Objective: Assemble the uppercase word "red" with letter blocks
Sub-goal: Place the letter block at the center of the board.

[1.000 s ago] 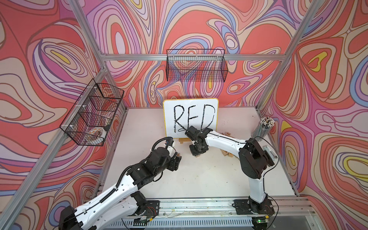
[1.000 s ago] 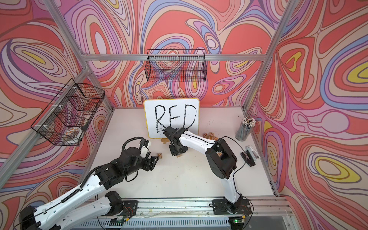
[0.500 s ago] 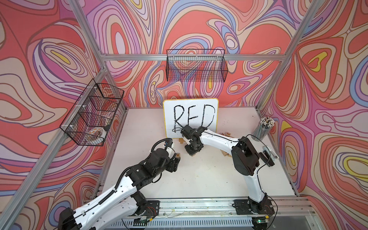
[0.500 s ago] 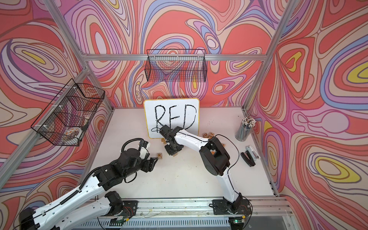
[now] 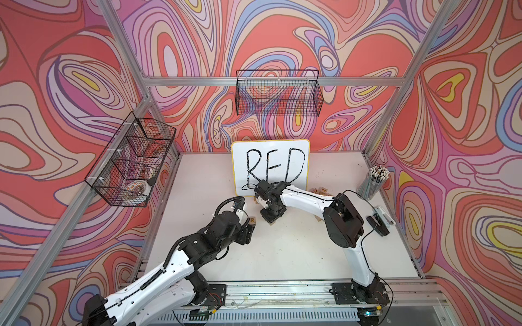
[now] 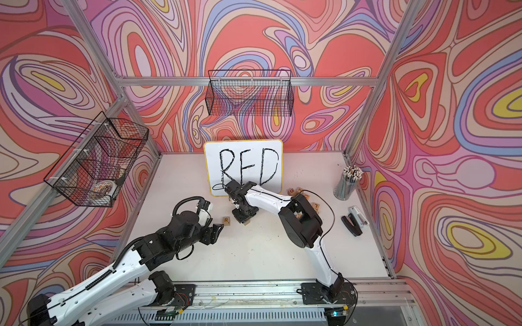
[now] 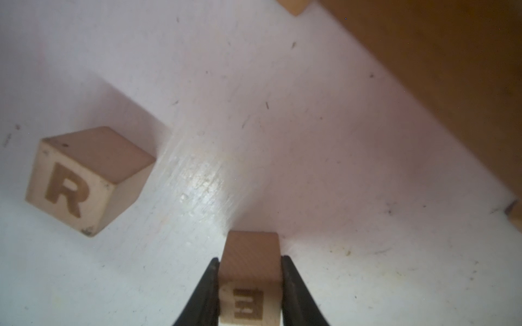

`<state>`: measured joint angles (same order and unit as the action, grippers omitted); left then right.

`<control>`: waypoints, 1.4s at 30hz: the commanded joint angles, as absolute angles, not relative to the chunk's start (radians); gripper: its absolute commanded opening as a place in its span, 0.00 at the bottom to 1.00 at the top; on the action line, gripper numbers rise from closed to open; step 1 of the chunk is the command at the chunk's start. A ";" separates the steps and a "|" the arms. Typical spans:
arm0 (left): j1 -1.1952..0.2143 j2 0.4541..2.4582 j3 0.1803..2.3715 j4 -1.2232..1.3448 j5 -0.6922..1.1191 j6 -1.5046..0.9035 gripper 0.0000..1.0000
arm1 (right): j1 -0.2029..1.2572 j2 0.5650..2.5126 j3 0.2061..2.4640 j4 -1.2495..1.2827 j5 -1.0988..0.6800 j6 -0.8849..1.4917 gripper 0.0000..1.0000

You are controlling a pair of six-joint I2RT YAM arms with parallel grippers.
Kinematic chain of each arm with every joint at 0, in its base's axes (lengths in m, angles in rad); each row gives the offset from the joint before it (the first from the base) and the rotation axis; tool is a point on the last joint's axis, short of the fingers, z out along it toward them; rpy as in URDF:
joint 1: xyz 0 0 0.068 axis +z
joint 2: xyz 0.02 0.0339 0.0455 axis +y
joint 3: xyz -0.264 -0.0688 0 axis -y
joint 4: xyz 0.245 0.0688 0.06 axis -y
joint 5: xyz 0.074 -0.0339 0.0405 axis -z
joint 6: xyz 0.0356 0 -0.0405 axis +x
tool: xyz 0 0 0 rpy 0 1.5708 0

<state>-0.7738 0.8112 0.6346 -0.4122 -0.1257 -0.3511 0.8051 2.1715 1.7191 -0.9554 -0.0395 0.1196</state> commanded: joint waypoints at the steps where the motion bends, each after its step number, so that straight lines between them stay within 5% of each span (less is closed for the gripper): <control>1: -0.778 0.796 0.627 -0.434 -0.142 -0.356 0.76 | 0.818 2.197 1.746 -0.949 -0.049 0.098 0.24; 15: -0.779 0.792 0.624 -0.431 -0.142 -0.354 0.76 | 0.830 2.154 1.779 -0.981 0.006 0.130 0.46; 21: -0.778 0.789 0.624 -0.431 -0.142 -0.353 0.76 | 0.833 2.076 1.769 -0.992 0.039 0.199 0.46; 34: -0.779 0.799 0.616 -0.406 -0.132 -0.348 0.76 | 0.951 1.864 1.485 -0.741 0.150 0.892 0.36; 42: -0.778 0.794 0.613 -0.408 -0.129 -0.350 0.76 | 0.980 1.842 1.462 -0.758 0.277 1.191 0.42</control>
